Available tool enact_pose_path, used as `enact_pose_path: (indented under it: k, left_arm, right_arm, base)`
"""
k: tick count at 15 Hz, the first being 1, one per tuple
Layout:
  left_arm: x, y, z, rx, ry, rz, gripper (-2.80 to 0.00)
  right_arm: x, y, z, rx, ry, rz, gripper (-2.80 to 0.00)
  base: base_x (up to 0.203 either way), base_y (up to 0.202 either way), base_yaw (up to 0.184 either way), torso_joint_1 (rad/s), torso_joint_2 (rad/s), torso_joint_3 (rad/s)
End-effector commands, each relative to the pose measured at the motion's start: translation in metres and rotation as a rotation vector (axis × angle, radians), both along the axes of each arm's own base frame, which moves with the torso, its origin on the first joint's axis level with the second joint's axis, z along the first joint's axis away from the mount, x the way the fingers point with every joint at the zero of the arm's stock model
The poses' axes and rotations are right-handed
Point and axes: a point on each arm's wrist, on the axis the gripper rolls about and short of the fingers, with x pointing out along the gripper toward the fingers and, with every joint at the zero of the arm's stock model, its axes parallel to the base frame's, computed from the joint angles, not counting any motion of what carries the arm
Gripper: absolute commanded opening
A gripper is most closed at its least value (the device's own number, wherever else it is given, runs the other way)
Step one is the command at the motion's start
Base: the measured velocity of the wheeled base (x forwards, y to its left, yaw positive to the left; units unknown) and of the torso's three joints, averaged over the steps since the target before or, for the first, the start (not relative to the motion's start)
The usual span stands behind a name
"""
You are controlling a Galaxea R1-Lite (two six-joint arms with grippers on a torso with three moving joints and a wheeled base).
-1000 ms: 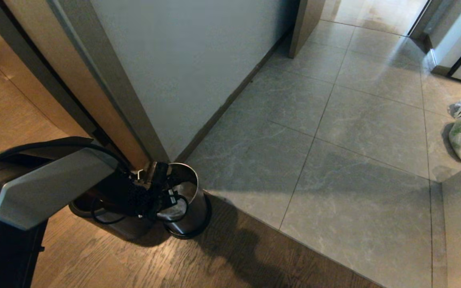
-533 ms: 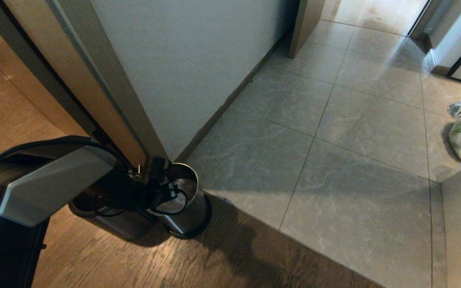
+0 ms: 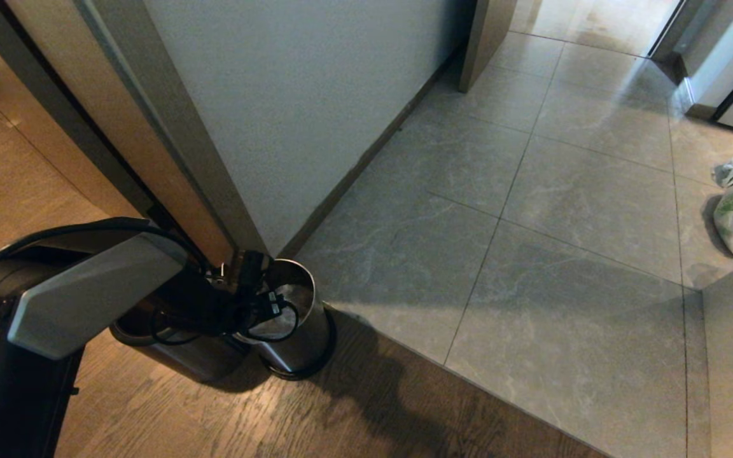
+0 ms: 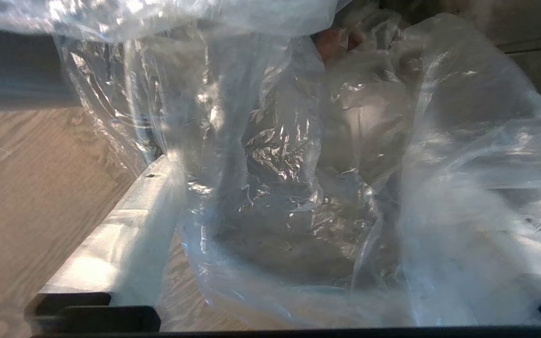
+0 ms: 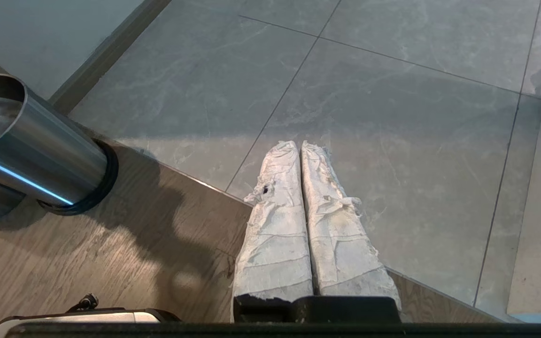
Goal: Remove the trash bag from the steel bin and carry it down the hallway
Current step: Pick up the trash bag
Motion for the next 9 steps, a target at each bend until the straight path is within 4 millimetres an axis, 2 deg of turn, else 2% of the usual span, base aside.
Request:
enact_pose_path:
  k: [1, 9]
  left_arm:
    - [-0.0001, 0.0001, -0.0029, 0.0, 0.005, 0.004, -2.8]
    - [0.0001, 0.0009, -0.0024, -0.012, 0.007, -0.008, -2.8]
  right_arm:
    - [0.0001, 0.0, -0.0004, 0.0, 0.0, -0.001, -2.8]
    - [0.0001, 0.0, -0.0004, 0.0, 0.0, -0.001, -2.8]
  base:
    - [0.0, 0.0, 0.0, 0.0, 0.0, 0.0]
    - [0.0, 0.0, 0.0, 0.0, 0.0, 0.0]
